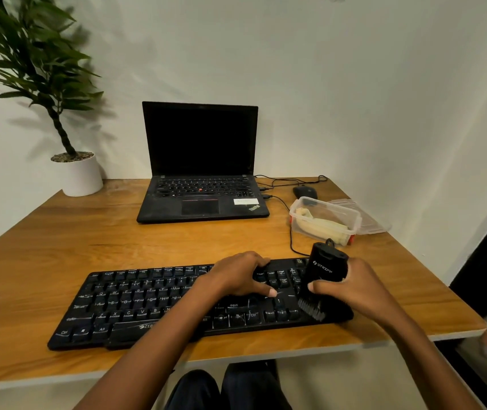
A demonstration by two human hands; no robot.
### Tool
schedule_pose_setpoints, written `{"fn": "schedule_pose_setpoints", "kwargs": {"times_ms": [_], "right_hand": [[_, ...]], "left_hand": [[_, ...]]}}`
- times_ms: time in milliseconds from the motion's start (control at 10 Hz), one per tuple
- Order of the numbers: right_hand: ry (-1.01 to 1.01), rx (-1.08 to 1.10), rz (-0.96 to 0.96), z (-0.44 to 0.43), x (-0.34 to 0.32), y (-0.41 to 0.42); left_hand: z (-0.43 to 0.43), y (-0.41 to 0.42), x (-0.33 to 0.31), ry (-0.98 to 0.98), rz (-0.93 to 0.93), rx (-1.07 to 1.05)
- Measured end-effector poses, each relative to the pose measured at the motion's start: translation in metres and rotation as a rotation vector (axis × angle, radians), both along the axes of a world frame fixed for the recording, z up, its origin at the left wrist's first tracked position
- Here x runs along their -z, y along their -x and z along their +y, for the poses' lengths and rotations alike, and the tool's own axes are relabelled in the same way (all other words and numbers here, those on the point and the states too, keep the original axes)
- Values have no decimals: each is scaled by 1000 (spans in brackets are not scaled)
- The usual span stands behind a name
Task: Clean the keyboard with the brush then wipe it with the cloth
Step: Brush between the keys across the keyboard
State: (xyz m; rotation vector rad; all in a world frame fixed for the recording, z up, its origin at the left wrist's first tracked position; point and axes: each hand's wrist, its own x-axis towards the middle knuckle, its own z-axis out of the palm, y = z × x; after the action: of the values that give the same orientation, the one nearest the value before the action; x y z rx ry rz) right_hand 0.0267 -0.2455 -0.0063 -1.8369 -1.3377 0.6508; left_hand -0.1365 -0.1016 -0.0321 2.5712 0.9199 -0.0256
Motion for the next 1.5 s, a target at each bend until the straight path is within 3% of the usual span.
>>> {"fn": "schedule_pose_setpoints", "kwargs": {"times_ms": [100,300,900,1100,1200,1400,1500], "right_hand": [[-88,182,51,-8,14,11],[-239,339,70,-6,26,26],[-271,240,-13,12,27,21],[-224,175,62,8,28,14],[-271,186,-47,12,29,17],[-226,162,64,9,32,10],[-305,181,-71,13,30,20]], "left_hand": [[0,0,0,-11,4,7],[1,0,1,-23,12,14],[0,1,0,-23,8,13],[1,0,0,-19,13,19],[1,0,0,-22,10,16],[1,1,1,-24,10,17],[1,0,1,-25,14,13]]}}
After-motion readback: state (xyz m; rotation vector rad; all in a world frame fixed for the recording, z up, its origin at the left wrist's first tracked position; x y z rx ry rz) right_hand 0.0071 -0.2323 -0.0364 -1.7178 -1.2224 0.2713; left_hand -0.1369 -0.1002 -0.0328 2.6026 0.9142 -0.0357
